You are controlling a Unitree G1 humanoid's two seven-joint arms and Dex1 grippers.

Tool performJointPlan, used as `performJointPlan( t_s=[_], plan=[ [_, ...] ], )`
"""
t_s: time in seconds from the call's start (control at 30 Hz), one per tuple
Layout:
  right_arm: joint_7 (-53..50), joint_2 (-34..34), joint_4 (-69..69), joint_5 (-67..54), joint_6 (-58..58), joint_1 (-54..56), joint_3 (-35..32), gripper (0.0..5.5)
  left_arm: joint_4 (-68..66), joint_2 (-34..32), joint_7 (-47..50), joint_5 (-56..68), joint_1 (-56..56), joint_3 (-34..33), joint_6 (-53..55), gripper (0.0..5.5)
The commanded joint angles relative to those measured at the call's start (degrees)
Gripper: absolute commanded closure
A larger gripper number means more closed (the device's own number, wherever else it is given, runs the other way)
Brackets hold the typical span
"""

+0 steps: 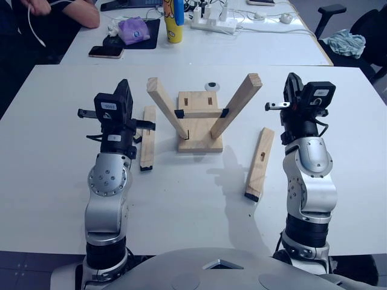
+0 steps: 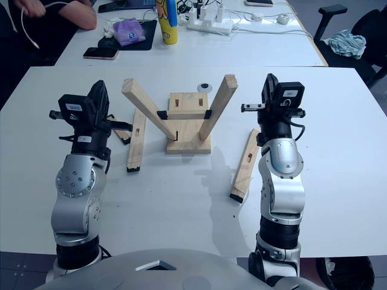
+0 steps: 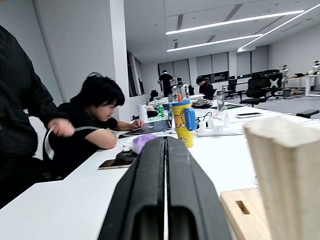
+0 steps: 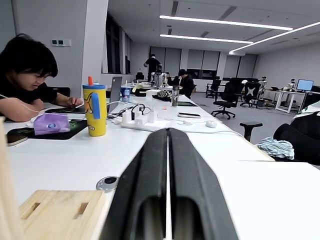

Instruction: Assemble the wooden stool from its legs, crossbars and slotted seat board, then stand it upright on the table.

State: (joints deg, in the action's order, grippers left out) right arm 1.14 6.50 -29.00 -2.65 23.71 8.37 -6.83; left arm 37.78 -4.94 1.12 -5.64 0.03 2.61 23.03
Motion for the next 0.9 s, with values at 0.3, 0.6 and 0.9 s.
performJointPlan(
  t_s=[0.3, 0.6, 0.9],
  plan=[
    [8.3, 7.1, 5.9, 4.9, 1.3, -1.3, 10.3, 5.50, -6.5, -1.7, -5.8, 2.1, -2.1, 5.1, 4.0, 5.48],
    [1.3, 6.8, 8.9, 4.7, 0.4, 0.5, -0.8, 5.50, -4.3, -0.8, 3.1, -1.0, -0.8, -6.6, 4.5, 5.48],
    [9.2, 7.3, 6.3, 4.0, -3.3, 2.5, 10.0, 5.50, -6.7, 0.3, -8.2, 5.3, -6.1, 6.6, 0.8, 5.48]
  ],
)
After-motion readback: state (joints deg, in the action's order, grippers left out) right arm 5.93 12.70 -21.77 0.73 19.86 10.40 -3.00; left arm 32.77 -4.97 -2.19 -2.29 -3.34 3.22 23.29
